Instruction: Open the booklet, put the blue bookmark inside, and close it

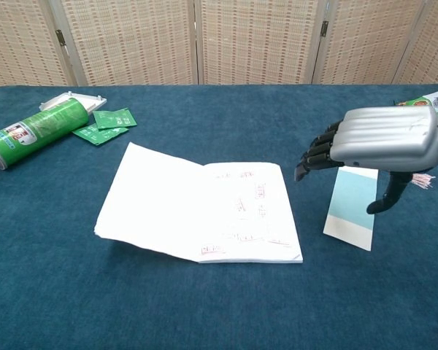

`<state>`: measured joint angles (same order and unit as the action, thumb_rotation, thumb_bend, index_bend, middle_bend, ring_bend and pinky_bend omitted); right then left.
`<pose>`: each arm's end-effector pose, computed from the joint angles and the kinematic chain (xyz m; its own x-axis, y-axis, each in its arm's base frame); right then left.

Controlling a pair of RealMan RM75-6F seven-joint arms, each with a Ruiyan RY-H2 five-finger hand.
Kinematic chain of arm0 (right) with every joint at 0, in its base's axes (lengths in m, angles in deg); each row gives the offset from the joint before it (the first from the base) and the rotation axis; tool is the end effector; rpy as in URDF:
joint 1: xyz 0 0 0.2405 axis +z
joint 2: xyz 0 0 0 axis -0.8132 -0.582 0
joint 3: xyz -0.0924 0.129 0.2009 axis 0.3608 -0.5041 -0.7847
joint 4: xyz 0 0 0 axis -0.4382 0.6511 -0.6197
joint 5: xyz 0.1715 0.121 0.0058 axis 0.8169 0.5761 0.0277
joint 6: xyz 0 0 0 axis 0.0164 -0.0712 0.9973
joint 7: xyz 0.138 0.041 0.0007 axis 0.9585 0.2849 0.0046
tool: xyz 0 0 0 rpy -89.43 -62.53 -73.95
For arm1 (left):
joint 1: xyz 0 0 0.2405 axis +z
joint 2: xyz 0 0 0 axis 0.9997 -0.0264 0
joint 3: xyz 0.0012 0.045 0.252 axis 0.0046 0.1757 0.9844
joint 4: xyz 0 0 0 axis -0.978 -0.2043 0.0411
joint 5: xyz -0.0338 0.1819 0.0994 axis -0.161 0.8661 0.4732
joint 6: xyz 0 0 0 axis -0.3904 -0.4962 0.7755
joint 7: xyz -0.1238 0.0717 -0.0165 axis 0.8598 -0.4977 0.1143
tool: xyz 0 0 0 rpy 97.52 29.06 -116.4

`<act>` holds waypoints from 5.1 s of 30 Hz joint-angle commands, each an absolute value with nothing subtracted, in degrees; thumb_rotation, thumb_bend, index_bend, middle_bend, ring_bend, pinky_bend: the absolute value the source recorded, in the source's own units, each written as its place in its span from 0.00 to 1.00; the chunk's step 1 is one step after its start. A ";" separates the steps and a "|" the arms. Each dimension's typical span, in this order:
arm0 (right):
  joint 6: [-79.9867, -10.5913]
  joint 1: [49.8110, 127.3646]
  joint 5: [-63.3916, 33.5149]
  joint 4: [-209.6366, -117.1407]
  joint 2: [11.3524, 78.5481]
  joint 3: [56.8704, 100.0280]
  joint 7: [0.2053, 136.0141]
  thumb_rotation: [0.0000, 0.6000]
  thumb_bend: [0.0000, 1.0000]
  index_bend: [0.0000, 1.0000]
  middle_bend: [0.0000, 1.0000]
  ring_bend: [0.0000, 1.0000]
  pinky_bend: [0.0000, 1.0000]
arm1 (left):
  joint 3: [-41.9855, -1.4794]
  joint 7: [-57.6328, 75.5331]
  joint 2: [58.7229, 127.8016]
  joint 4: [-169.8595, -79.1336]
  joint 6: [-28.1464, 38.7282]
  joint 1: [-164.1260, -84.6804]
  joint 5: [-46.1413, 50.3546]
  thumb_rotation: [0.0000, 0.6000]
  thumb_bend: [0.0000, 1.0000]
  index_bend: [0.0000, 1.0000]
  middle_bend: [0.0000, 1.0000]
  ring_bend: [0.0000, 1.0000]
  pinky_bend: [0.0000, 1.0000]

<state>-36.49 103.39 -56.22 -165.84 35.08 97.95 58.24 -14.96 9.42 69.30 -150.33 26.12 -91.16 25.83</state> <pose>-0.1925 -0.3225 0.0318 0.8764 0.0593 0.4778 -0.2265 -0.8250 0.5177 -0.3073 0.1629 0.1742 0.3754 0.0429 0.9259 0.9251 0.0434 -0.3772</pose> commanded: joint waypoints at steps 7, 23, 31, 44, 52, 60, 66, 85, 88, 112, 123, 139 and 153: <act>-34.28 103.99 -58.67 -161.43 34.84 99.79 58.72 1.00 0.00 0.23 0.23 0.23 0.35 | -14.90 9.30 69.46 -150.56 25.86 -91.24 25.70 1.00 0.24 0.32 0.26 0.21 0.25; -39.54 101.11 -61.74 -147.32 42.60 101.57 62.11 1.00 0.00 0.23 0.22 0.20 0.32 | -14.89 9.23 69.52 -150.52 25.35 -91.31 25.05 1.00 0.24 0.32 0.26 0.21 0.25; -42.18 98.66 -60.87 -142.20 46.33 101.07 62.53 1.00 0.00 0.23 0.22 0.20 0.31 | -14.92 9.22 69.78 -150.47 24.93 -91.71 25.30 1.00 0.24 0.32 0.26 0.21 0.25; -41.53 99.47 -61.12 -140.23 48.04 101.18 63.18 1.00 0.10 0.27 0.22 0.20 0.31 | -14.88 9.32 69.76 -150.21 24.84 -91.73 25.13 1.00 0.24 0.32 0.26 0.21 0.25; -41.26 99.31 -60.95 -139.47 48.62 101.49 63.30 1.00 0.14 0.34 0.22 0.20 0.31 | -14.80 9.53 69.87 -149.97 24.75 -91.73 25.11 1.00 0.24 0.32 0.26 0.21 0.25; -41.65 98.99 -60.88 -138.72 49.03 101.72 63.46 1.00 0.17 0.40 0.22 0.20 0.31 | -14.78 9.76 69.95 -149.71 24.72 -91.76 25.16 1.00 0.24 0.32 0.26 0.21 0.25; -43.15 98.60 -60.77 -138.59 49.10 101.43 63.73 1.00 0.19 0.43 0.22 0.20 0.31 | -14.67 10.44 69.93 -149.55 24.52 -91.87 25.42 1.00 0.24 0.32 0.26 0.21 0.25; -48.42 109.09 -70.13 -146.95 45.57 98.98 60.00 1.00 0.19 0.43 0.23 0.20 0.29 | -14.78 10.33 69.45 -150.05 24.65 -91.94 25.38 1.00 0.24 0.32 0.26 0.21 0.25; -47.87 111.70 -72.39 -145.53 47.04 99.29 60.82 1.00 0.19 0.43 0.23 0.20 0.28 | -14.82 10.51 69.32 -149.95 24.86 -91.82 25.29 1.00 0.24 0.32 0.26 0.21 0.25; -47.67 122.79 -76.61 -125.39 62.86 102.19 70.74 1.00 0.17 0.43 0.22 0.17 0.21 | -14.75 11.78 69.36 -148.74 24.92 -91.05 24.07 1.00 0.24 0.32 0.26 0.21 0.25; -46.12 123.82 -74.48 -124.03 65.36 102.97 70.97 1.00 0.17 0.43 0.22 0.15 0.19 | -14.69 12.26 69.49 -148.14 24.76 -90.91 23.94 1.00 0.24 0.32 0.26 0.21 0.25; -44.34 124.20 -71.45 -126.82 64.89 103.09 68.83 1.00 0.17 0.40 0.22 0.15 0.18 | -14.63 13.10 69.88 -147.25 24.63 -90.78 24.05 1.00 0.24 0.32 0.26 0.21 0.25; -43.84 123.88 -69.76 -128.30 64.49 102.97 66.98 1.00 0.17 0.28 0.20 0.14 0.16 | -14.54 13.25 69.78 -147.25 24.70 -90.62 24.21 1.00 0.24 0.32 0.26 0.21 0.25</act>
